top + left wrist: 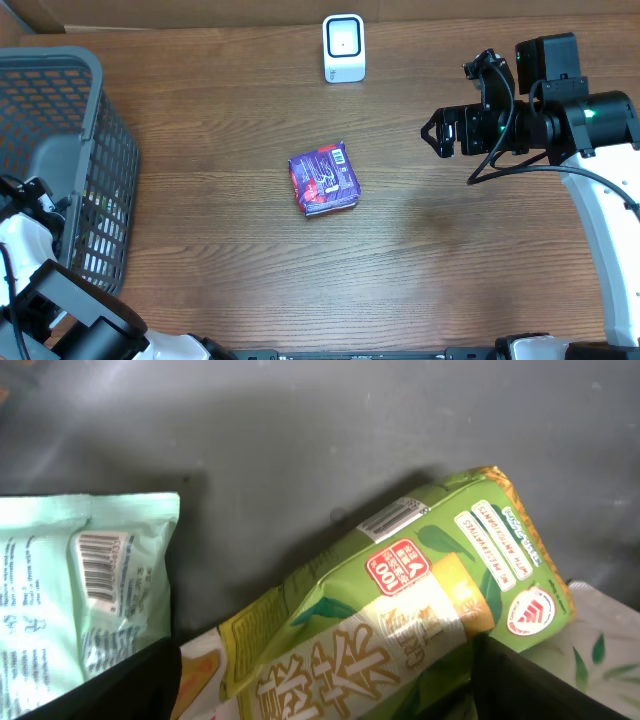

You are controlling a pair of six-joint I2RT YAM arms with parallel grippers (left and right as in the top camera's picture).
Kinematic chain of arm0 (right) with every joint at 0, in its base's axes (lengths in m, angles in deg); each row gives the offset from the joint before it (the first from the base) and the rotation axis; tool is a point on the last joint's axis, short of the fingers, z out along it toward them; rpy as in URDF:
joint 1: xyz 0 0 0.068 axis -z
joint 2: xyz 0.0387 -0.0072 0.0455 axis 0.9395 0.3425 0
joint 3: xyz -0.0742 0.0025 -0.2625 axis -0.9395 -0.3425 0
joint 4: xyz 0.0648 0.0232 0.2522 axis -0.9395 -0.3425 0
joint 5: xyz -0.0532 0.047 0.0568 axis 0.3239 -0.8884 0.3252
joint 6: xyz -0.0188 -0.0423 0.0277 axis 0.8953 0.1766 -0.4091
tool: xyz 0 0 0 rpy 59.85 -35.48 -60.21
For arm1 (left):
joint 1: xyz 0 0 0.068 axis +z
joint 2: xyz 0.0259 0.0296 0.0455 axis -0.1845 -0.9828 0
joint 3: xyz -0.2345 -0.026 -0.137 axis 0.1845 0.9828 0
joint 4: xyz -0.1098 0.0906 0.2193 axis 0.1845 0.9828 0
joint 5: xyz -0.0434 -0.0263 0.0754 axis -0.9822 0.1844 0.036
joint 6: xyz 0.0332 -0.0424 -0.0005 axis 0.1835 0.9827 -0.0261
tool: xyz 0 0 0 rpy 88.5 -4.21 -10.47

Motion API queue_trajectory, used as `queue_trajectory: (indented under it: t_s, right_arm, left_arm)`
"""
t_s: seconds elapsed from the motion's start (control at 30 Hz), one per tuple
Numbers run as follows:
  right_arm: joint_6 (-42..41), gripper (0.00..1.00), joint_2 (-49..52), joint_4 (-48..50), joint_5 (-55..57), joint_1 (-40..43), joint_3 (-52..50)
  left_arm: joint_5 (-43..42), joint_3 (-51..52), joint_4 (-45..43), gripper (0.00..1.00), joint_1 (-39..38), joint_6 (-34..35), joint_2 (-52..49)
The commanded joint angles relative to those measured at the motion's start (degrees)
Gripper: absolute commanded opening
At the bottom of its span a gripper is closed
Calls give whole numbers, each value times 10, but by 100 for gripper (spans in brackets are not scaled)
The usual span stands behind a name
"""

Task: Scan the item barcode
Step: 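Move the left gripper back into the basket toward the green drink box, then grasp the green drink box and carry it beside the purple pack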

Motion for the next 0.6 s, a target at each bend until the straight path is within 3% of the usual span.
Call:
queue_trajectory:
  t_s: [0.0, 0.43, 0.57]
  right_arm:
    - [2, 100, -3, 2, -1, -3, 15]
    - [2, 100, -3, 5, -1, -3, 15]
    - [2, 100, -3, 5, -1, -3, 15]
  left_arm:
    - [18, 49, 0, 84, -3, -26, -20]
    - [3, 80, -58, 83, -3, -25, -20]
    - [-15, 102, -76, 82, -3, 8, -20]
